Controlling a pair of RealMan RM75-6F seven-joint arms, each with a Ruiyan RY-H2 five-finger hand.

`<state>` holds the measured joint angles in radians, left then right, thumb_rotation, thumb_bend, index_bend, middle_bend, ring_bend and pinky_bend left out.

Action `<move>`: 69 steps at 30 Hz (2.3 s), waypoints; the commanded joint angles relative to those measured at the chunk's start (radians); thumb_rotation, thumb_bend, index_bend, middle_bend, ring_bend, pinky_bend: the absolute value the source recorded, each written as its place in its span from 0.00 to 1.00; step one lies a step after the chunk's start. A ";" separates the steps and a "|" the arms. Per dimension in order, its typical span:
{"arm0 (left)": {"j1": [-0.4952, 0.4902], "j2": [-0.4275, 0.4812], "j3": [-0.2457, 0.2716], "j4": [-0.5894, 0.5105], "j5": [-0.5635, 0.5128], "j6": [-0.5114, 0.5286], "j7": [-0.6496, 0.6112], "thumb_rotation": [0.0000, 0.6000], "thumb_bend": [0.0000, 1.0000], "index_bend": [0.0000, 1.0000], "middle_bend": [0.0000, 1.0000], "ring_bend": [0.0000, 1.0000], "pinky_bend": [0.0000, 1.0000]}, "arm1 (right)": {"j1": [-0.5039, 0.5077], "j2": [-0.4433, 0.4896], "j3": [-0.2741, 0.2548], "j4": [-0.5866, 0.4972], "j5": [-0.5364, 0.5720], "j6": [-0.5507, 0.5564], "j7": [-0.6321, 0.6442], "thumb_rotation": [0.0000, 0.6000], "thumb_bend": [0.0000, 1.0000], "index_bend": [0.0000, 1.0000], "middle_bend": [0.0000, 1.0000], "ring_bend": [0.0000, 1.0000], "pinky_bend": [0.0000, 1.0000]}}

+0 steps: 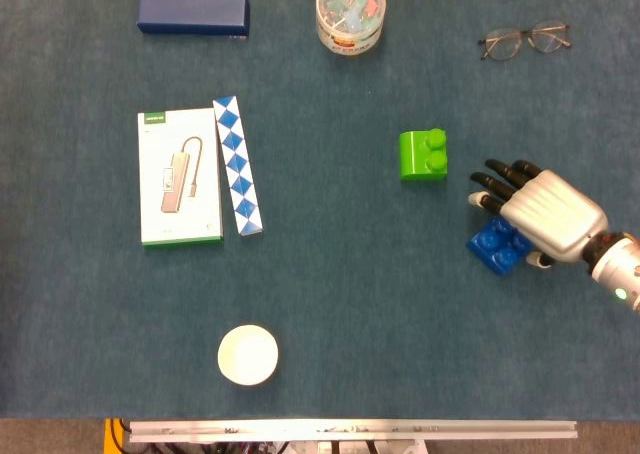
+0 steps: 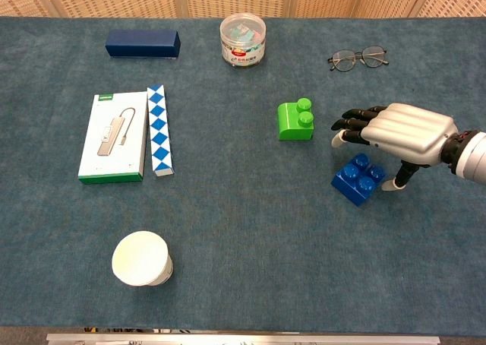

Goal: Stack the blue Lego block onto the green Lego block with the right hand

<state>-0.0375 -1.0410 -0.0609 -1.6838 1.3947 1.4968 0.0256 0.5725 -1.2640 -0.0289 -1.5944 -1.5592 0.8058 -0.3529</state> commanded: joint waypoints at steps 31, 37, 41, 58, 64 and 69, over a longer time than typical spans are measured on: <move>0.009 0.011 -0.001 -0.022 0.017 0.016 -0.004 1.00 0.35 0.32 0.41 0.39 0.50 | 0.024 -0.058 -0.025 0.041 0.048 0.019 -0.019 1.00 0.04 0.52 0.12 0.01 0.19; 0.009 0.011 0.000 -0.022 0.017 0.014 -0.001 1.00 0.35 0.32 0.41 0.39 0.50 | 0.020 -0.045 -0.022 0.022 0.057 0.038 -0.018 1.00 0.04 0.54 0.13 0.01 0.19; 0.010 0.013 0.000 -0.024 0.018 0.014 -0.001 1.00 0.35 0.32 0.41 0.39 0.50 | 0.018 -0.021 -0.008 -0.019 0.071 0.059 -0.020 1.00 0.04 0.55 0.13 0.01 0.19; -0.005 0.020 0.009 -0.019 0.046 -0.011 -0.022 1.00 0.35 0.32 0.41 0.39 0.50 | 0.011 0.005 0.117 -0.267 0.350 0.225 -0.363 1.00 0.04 0.55 0.13 0.01 0.19; -0.012 0.031 0.024 -0.001 0.068 -0.030 -0.045 1.00 0.35 0.32 0.41 0.39 0.50 | 0.027 -0.055 0.156 -0.302 0.485 0.305 -0.477 1.00 0.04 0.55 0.13 0.01 0.19; -0.015 0.040 0.039 0.019 0.085 -0.046 -0.075 1.00 0.35 0.32 0.41 0.39 0.50 | 0.036 -0.107 0.171 -0.282 0.552 0.352 -0.506 1.00 0.04 0.55 0.13 0.01 0.19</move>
<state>-0.0511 -1.0027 -0.0248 -1.6690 1.4758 1.4536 -0.0450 0.6039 -1.3557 0.1337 -1.8840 -1.0230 1.1458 -0.8517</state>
